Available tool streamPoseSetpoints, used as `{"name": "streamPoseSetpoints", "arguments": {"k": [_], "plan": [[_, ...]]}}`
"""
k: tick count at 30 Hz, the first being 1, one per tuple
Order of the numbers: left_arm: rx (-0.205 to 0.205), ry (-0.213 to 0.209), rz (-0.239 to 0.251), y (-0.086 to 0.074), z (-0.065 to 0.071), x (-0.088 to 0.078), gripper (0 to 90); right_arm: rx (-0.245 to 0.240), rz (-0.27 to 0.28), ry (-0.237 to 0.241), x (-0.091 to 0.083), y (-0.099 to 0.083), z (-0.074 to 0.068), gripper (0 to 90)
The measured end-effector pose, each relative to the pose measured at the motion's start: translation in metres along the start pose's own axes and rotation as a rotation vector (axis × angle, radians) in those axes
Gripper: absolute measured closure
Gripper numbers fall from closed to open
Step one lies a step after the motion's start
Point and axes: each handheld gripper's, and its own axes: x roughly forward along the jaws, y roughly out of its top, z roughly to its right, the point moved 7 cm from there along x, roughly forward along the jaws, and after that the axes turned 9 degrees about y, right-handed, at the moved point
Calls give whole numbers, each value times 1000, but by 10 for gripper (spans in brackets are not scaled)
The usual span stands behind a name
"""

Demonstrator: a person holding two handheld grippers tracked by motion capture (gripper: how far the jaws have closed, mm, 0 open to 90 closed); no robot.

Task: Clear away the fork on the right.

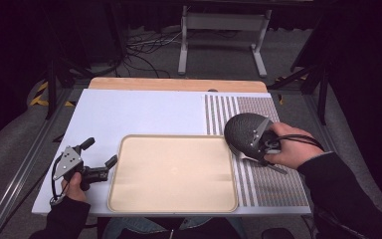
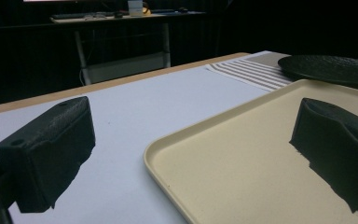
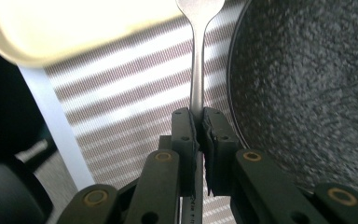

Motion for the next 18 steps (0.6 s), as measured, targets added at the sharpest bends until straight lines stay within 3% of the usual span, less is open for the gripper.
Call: {"name": "streamPoseSetpoints", "arguments": {"k": [11,18], "plan": [[0,-2,0,0,0,0,2,169,135,58,-1,30,-12,841],[0,-1,0,0,0,0,1,223,184,102,0,47,-18,841]]}}
